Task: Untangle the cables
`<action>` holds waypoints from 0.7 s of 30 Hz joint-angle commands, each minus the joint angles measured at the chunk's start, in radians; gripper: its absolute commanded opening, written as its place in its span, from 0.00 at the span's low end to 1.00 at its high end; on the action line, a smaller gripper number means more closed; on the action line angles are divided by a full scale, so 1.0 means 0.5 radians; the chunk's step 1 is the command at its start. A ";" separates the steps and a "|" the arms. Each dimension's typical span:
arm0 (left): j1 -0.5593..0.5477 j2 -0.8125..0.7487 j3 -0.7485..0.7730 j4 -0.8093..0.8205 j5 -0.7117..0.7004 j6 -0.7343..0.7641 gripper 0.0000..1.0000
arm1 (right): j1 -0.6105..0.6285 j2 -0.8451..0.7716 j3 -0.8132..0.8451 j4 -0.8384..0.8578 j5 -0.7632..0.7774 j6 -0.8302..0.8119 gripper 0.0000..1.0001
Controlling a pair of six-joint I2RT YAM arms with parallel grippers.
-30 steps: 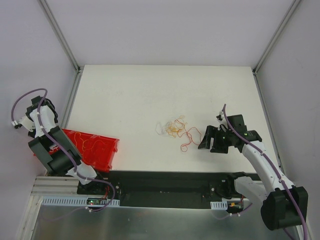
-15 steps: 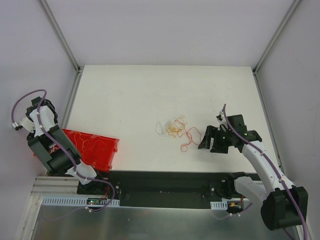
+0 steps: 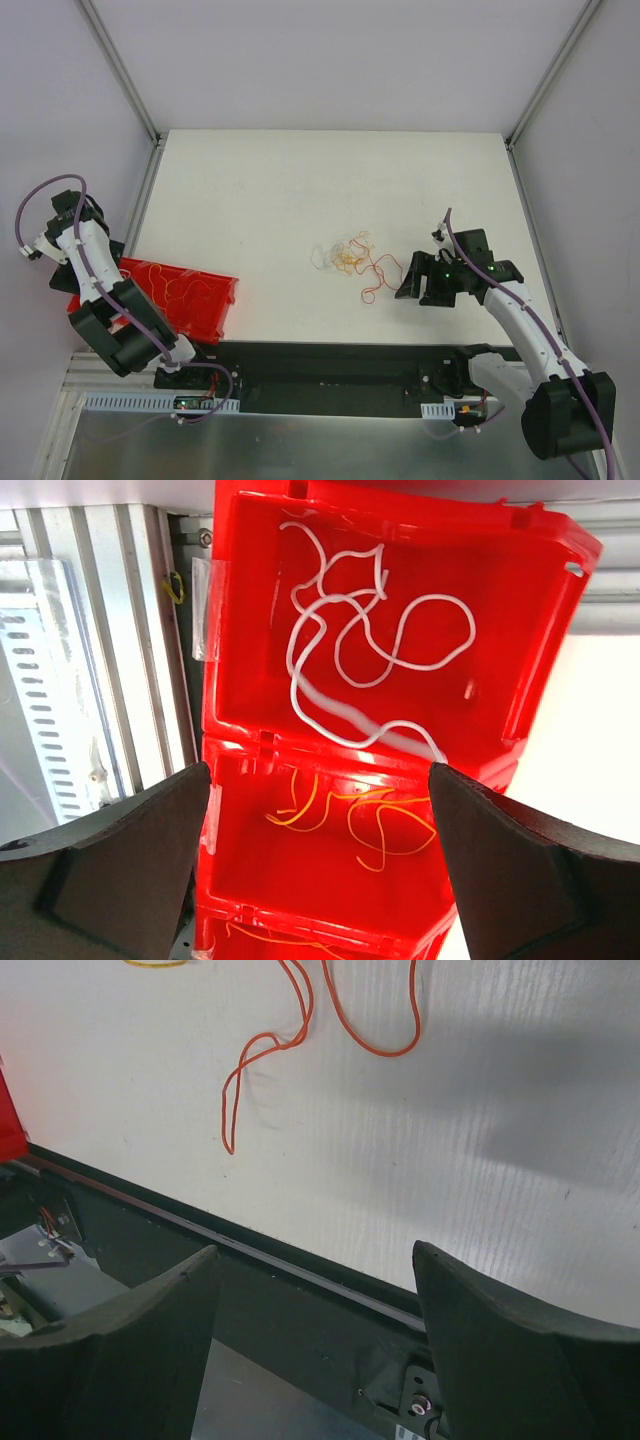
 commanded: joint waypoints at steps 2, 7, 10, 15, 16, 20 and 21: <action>0.012 -0.057 0.039 -0.010 0.094 0.132 0.88 | 0.002 0.010 -0.003 0.028 -0.050 -0.044 0.79; 0.012 0.099 -0.010 0.061 0.112 0.154 0.77 | 0.006 0.010 0.000 0.032 -0.050 -0.041 0.79; 0.012 0.124 -0.041 0.125 0.109 0.172 0.75 | 0.006 -0.002 0.000 0.025 -0.044 -0.041 0.79; -0.095 -0.056 -0.056 0.125 0.289 0.194 0.78 | 0.006 -0.030 -0.003 0.013 -0.034 -0.038 0.79; -0.147 -0.106 -0.068 0.125 0.381 0.187 0.79 | 0.006 -0.030 -0.003 0.019 -0.031 -0.038 0.79; -0.472 -0.311 -0.111 0.196 0.863 0.227 0.82 | 0.006 0.007 0.009 0.010 -0.034 -0.044 0.79; -0.594 -0.351 -0.124 0.238 0.988 0.245 0.83 | 0.009 0.010 0.006 0.007 -0.031 -0.044 0.79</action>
